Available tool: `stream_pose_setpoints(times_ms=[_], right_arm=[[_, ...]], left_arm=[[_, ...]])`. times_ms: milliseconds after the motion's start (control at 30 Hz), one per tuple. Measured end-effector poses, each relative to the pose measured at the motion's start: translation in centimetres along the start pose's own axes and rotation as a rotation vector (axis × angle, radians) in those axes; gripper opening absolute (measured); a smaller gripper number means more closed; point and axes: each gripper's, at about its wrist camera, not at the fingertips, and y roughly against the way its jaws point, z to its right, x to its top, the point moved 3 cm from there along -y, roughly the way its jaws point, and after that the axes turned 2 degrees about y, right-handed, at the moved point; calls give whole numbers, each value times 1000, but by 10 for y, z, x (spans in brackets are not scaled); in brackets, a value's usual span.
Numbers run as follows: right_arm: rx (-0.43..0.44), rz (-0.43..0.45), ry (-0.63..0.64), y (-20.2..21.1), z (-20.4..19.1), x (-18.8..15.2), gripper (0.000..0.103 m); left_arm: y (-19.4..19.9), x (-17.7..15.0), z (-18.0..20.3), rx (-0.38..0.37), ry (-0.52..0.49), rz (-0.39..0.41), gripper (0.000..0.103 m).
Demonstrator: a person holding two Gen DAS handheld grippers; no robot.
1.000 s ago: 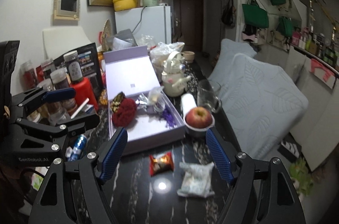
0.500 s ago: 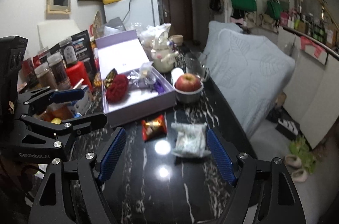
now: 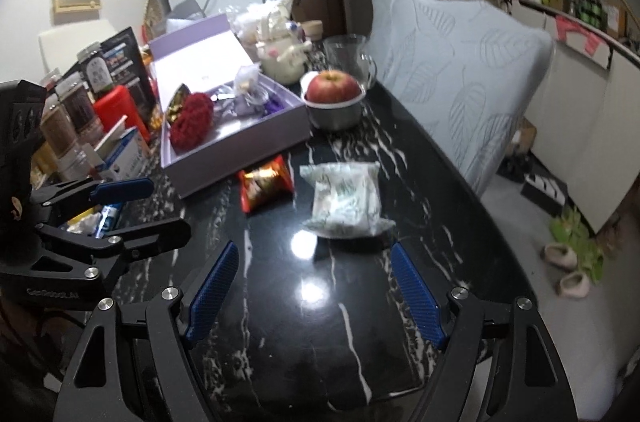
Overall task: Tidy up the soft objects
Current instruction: 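Grasp the white printed bread bag with the right tool while the left tool grasps the red-gold candy packet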
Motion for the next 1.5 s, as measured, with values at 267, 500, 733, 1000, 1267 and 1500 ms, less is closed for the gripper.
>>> stream_pose_setpoints(times_ms=[267,500,733,1000,1267,1500], right_arm=[[8,-54,-22,-37,11,0,80],[-2,-81,-35,-72,23,14,88],[-5,-121,-9,-105,29,29,95],[-2,-160,3,-135,31,36,95],[27,-160,4,-140,36,31,60],[27,-159,-13,-134,43,29,58]], left_arm=[[-37,-2,-17,-19,33,-59,83],[-64,5,-34,-9,59,-77,83],[-84,13,-47,-7,84,-99,83],[-95,18,-53,9,77,-105,83],[-106,22,-57,15,83,-119,83],[-113,28,-47,24,42,-115,83]])
